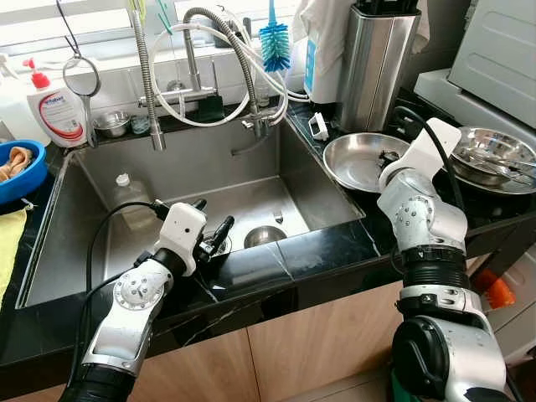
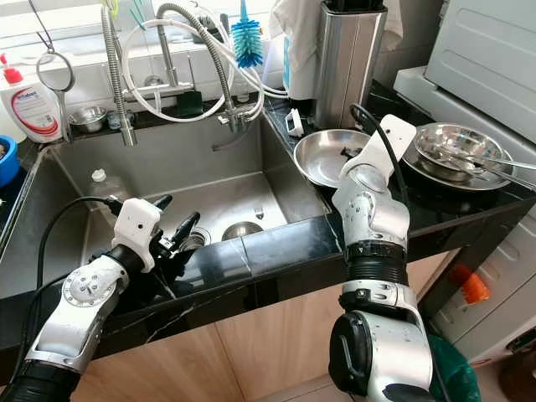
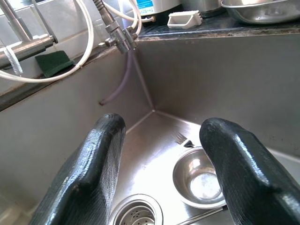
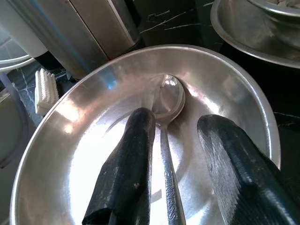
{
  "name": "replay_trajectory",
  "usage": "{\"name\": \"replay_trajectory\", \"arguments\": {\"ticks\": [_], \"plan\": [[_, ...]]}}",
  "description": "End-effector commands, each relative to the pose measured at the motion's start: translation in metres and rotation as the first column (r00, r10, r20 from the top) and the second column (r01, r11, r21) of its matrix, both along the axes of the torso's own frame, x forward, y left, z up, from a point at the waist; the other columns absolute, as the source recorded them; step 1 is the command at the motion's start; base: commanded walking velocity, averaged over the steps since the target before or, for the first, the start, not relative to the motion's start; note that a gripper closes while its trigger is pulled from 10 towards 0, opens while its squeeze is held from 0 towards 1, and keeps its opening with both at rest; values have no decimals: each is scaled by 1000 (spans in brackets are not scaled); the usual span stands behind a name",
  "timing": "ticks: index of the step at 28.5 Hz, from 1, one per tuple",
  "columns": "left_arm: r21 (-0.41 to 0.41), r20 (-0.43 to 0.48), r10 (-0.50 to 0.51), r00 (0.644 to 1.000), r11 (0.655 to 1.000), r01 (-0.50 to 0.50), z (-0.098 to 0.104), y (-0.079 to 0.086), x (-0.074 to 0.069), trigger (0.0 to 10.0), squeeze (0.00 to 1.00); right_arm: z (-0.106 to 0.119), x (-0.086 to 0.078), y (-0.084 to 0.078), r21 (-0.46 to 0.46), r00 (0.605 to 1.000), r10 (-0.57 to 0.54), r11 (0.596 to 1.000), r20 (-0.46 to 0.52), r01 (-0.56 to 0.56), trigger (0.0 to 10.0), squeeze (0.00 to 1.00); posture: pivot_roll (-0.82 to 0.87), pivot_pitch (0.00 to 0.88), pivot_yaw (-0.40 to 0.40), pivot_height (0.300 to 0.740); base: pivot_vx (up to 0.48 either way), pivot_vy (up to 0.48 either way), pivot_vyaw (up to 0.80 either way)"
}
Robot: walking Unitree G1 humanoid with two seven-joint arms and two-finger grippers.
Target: Kitchen organization
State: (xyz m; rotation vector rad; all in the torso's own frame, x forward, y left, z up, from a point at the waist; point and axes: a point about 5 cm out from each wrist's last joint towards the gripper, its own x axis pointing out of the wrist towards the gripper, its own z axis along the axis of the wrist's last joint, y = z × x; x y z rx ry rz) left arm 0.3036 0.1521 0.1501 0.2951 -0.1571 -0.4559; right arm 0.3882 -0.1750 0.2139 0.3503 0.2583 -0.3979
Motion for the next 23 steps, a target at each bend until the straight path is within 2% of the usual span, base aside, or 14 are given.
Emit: {"name": "replay_trajectory", "arguments": {"ticks": [1,18,23], "plan": [[46,-31,-14,999,999,16,-7,0,0,10000,0,6,2,4,16,1000,6,1000,15,-7,10000,0,-115,0,49,740,0,0,0],[60,-29,-19,999,998,21,-7,1,0,10000,0,0,3,6,49,1000,18,999,-5,-18,10000,0,-110,0,50,740,0,0,0],[72,-29,-24,999,997,26,-7,1,0,10000,0,-2,4,16,64,996,89,994,-7,-88,10000,0,-108,0,50,740,0,0,0]]}}
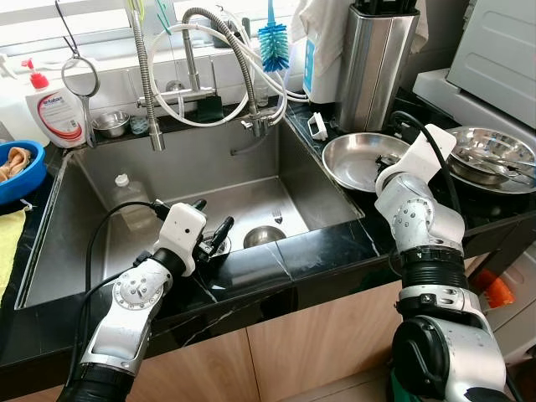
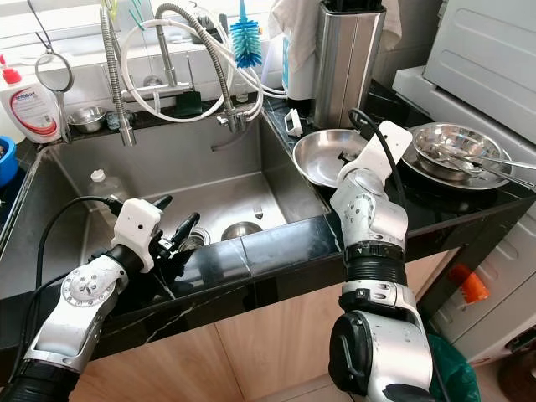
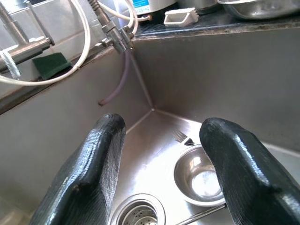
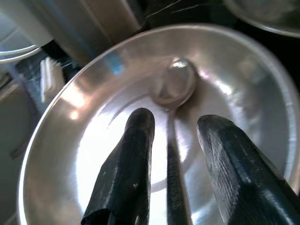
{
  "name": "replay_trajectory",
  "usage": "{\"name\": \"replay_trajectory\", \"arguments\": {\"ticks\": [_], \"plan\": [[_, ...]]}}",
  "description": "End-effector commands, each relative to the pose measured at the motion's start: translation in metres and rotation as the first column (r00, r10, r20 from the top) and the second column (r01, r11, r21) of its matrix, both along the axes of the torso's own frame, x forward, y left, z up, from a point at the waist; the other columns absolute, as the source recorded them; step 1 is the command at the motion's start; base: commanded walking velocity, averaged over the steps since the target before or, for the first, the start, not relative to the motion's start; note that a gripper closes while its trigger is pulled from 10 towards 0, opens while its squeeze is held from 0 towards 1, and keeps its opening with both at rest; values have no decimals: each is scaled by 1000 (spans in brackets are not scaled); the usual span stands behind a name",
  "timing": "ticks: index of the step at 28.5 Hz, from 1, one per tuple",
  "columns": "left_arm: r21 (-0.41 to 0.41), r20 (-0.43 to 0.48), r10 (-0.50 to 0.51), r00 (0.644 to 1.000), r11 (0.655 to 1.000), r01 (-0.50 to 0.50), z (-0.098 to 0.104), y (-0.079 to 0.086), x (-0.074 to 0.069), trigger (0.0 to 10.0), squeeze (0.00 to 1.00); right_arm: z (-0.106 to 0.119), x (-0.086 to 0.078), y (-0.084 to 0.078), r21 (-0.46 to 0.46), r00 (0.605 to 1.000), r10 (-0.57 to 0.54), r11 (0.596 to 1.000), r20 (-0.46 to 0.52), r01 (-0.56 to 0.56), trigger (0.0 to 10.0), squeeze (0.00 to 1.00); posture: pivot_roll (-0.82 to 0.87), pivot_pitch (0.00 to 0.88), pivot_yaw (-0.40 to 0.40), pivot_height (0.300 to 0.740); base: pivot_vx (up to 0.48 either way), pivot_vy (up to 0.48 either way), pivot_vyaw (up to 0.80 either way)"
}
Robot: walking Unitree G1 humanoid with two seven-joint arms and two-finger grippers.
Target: Kitchen organization
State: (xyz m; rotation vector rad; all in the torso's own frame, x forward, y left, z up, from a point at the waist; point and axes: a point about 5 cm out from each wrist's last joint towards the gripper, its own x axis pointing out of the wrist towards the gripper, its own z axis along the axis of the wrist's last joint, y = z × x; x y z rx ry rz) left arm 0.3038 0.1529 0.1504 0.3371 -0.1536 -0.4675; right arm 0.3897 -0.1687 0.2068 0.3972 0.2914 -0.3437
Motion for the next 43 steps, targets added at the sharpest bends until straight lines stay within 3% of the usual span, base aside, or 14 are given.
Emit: {"name": "replay_trajectory", "arguments": {"ticks": [1,16,22,37,38,39,40,43], "plan": [[31,-33,-17,999,999,18,-7,0,0,10000,0,4,3,14,28,998,57,998,0,-56,10000,0,-108,0,50,740,0,0,0],[49,-24,-32,999,998,33,-4,0,3,10000,0,8,7,18,74,995,102,992,7,-102,10000,0,-111,0,56,740,0,0,0],[68,-22,-44,999,997,45,-3,0,3,10000,0,0,6,12,153,999,43,987,-21,-40,10000,0,-107,0,64,740,0,0,0],[86,-29,-61,998,994,64,-3,-1,3,10000,0,0,9,13,223,999,25,975,-22,-20,10000,0,-103,0,69,740,0,0,0],[86,-31,-63,998,994,66,-4,-1,3,10000,0,-1,9,14,246,1000,22,969,-23,-15,6510,0,-105,0,74,740,0,0,0],[86,-31,-63,997,994,66,-4,-1,3,10000,0,-1,9,14,251,1000,21,968,-23,-14,6510,0,-105,0,74,740,0,0,0],[88,-33,-66,997,994,68,-4,-2,3,10000,0,-1,10,13,255,1000,17,967,-24,-11,0,0,-105,0,74,740,0,0,0],[91,-37,-72,997,993,76,-5,-3,3,10000,0,-2,10,12,267,1000,10,964,-29,-2,0,0,-106,0,79,740,0,0,0]]}}
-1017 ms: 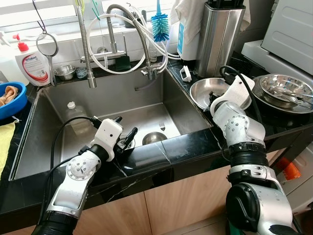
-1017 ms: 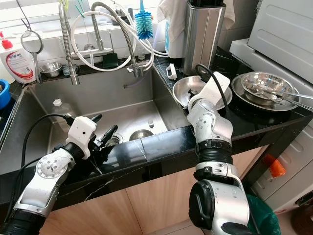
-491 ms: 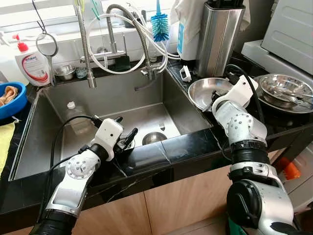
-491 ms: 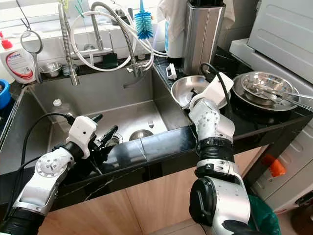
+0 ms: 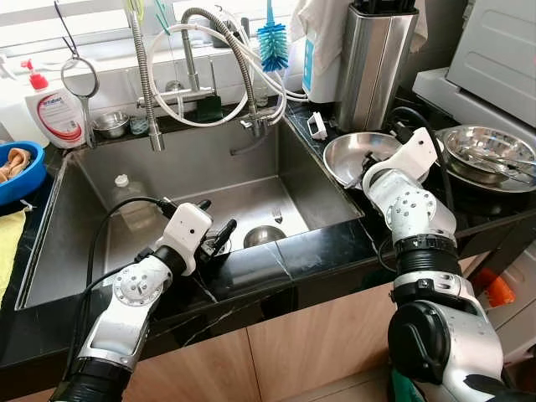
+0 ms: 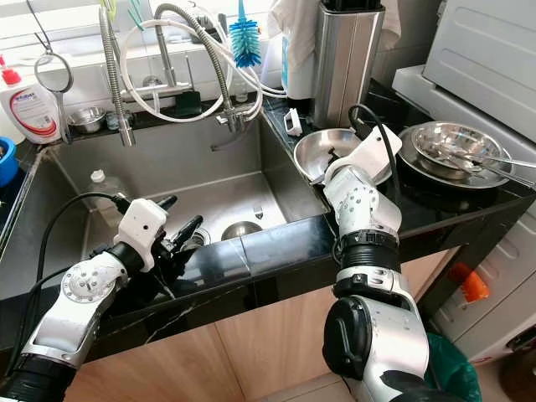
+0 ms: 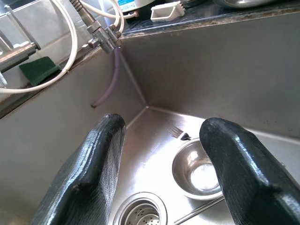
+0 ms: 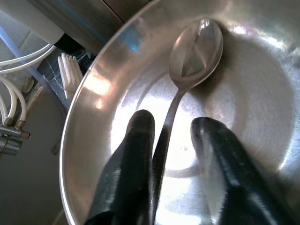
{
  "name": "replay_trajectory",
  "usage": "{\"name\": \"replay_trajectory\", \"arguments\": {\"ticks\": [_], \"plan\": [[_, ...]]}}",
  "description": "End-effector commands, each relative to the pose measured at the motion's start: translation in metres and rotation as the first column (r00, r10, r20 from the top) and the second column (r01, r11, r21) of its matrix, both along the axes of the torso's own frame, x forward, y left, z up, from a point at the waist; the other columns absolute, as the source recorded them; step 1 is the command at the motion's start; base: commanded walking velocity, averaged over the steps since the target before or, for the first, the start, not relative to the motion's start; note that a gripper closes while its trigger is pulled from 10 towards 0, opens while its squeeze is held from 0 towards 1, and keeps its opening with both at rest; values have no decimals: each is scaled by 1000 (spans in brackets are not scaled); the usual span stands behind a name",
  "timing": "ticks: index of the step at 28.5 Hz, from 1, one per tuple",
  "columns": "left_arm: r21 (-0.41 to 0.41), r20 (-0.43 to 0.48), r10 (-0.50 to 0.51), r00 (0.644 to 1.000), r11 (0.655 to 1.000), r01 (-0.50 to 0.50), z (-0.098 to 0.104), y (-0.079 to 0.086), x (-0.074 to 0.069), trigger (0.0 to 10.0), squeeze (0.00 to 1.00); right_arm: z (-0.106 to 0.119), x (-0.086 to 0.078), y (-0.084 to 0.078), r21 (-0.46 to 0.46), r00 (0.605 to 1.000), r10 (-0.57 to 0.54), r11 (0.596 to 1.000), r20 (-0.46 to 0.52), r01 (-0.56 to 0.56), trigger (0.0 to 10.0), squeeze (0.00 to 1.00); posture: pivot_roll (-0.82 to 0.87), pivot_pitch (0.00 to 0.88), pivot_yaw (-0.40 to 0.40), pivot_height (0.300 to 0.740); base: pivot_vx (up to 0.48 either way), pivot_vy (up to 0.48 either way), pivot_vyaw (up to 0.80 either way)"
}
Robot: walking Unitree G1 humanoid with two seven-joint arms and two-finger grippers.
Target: Kitchen organization
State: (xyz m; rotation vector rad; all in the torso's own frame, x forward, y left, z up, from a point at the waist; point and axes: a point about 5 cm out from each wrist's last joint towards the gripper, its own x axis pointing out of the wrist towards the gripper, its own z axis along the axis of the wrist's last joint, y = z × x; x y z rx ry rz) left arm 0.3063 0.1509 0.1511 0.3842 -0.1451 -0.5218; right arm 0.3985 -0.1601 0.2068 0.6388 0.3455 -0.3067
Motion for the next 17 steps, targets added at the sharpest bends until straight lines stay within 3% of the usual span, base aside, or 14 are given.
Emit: {"name": "replay_trajectory", "arguments": {"ticks": [1,2,3,4,5,6,13,14,15,16,17], "plan": [[42,-30,-27,999,999,28,-6,-1,0,10000,0,-2,1,4,33,1000,2,999,-22,-2,2196,0,-106,0,79,740,0,0,0],[42,-32,-28,999,999,30,-6,-1,0,10000,0,-2,2,4,36,1000,2,999,-22,-1,2824,0,-107,0,80,740,0,0,0],[42,-32,-29,999,999,31,-6,-1,1,10000,0,-2,2,3,37,1000,2,999,-22,-1,2824,0,-107,0,80,740,0,0,0],[44,-37,-33,999,998,35,-7,-2,1,10000,0,-1,2,4,39,1000,7,999,-19,-6,4235,0,-108,0,83,740,0,0,0],[46,-42,-37,998,998,39,-7,-2,1,10000,0,-1,2,5,41,1000,13,999,-15,-13,4235,0,-110,0,84,740,0,0,0],[45,-44,-41,998,998,43,-8,-3,1,10000,0,-1,3,5,53,1000,11,999,-19,-10,10000,0,-110,0,84,740,0,0,0],[46,-51,-57,997,997,59,-9,-6,1,10000,0,1,4,3,73,1000,-7,997,-17,9,10000,0,-112,0,87,740,0,0,0],[46,-52,-60,997,997,62,-9,-6,0,10000,0,1,4,3,76,1000,-9,997,-13,10,5529,0,-114,0,89,740,0,0,0],[47,-53,-61,997,997,63,-9,-6,0,10000,0,1,4,3,78,1000,-10,997,-11,11,5529,0,-114,0,89,740,0,0,0],[48,-54,-63,997,997,65,-9,-7,0,10000,0,1,4,3,80,1000,-11,997,-10,12,0,0,-113,0,88,740,0,0,0],[50,-54,-64,996,997,67,-9,-7,1,10000,0,1,4,3,84,1000,-13,996,-9,14,0,0,-113,0,87,740,0,0,0]]}}
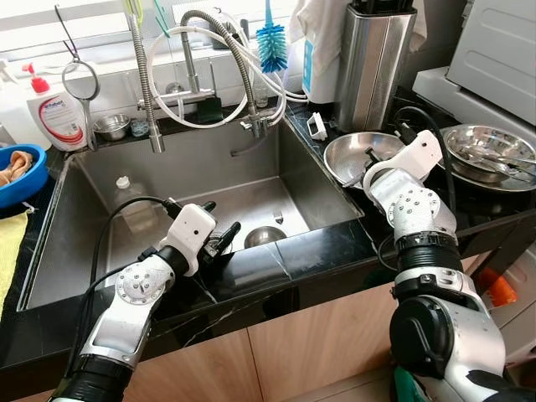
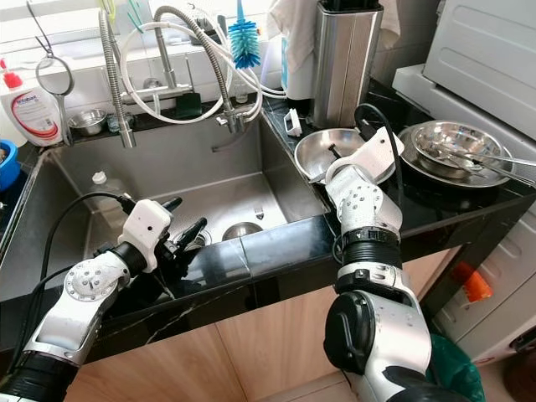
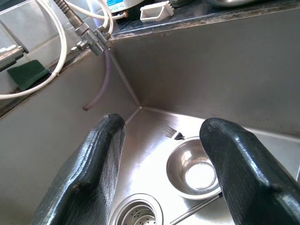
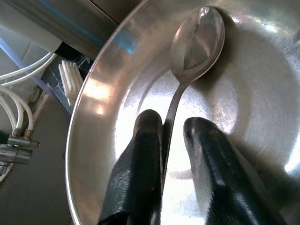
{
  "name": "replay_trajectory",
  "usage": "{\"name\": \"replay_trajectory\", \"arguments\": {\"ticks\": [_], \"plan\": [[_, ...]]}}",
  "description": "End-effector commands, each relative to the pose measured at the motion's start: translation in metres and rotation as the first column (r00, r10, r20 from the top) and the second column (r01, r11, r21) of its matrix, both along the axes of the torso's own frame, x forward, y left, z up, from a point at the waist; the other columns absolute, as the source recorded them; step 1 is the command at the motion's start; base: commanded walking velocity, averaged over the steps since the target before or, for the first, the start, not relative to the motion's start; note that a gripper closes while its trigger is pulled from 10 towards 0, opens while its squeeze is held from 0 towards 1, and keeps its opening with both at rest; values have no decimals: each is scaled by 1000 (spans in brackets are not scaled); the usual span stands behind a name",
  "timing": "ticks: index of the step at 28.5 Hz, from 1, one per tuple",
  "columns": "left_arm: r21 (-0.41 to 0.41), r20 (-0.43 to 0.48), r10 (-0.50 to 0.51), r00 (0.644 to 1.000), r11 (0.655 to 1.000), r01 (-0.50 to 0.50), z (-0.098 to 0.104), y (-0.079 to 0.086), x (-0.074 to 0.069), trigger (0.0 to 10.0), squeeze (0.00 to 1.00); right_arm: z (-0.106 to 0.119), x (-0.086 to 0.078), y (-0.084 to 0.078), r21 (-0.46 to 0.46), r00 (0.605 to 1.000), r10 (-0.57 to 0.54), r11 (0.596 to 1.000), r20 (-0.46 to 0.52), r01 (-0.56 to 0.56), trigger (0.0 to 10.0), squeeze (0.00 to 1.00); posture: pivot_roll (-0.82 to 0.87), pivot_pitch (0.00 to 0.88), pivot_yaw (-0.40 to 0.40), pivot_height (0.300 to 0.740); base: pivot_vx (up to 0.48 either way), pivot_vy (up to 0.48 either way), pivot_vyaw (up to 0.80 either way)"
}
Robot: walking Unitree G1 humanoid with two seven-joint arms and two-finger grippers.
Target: Kitchen organization
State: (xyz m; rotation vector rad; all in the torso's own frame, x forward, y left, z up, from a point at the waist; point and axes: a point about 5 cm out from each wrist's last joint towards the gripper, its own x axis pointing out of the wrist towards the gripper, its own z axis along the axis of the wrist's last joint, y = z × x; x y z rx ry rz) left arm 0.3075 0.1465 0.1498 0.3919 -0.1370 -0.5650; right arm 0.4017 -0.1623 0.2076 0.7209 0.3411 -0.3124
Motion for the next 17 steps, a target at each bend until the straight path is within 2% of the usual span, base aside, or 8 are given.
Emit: {"name": "replay_trajectory", "arguments": {"ticks": [1,17], "plan": [[39,-41,-26,999,999,28,-8,-2,-1,10000,0,1,1,5,9,1000,8,1000,-17,-8,0,0,-113,0,87,740,0,0,0],[41,-36,-27,999,999,28,-10,-6,-1,10000,0,2,2,2,20,1000,-1,1000,3,1,0,0,-113,0,76,740,0,0,0]]}}
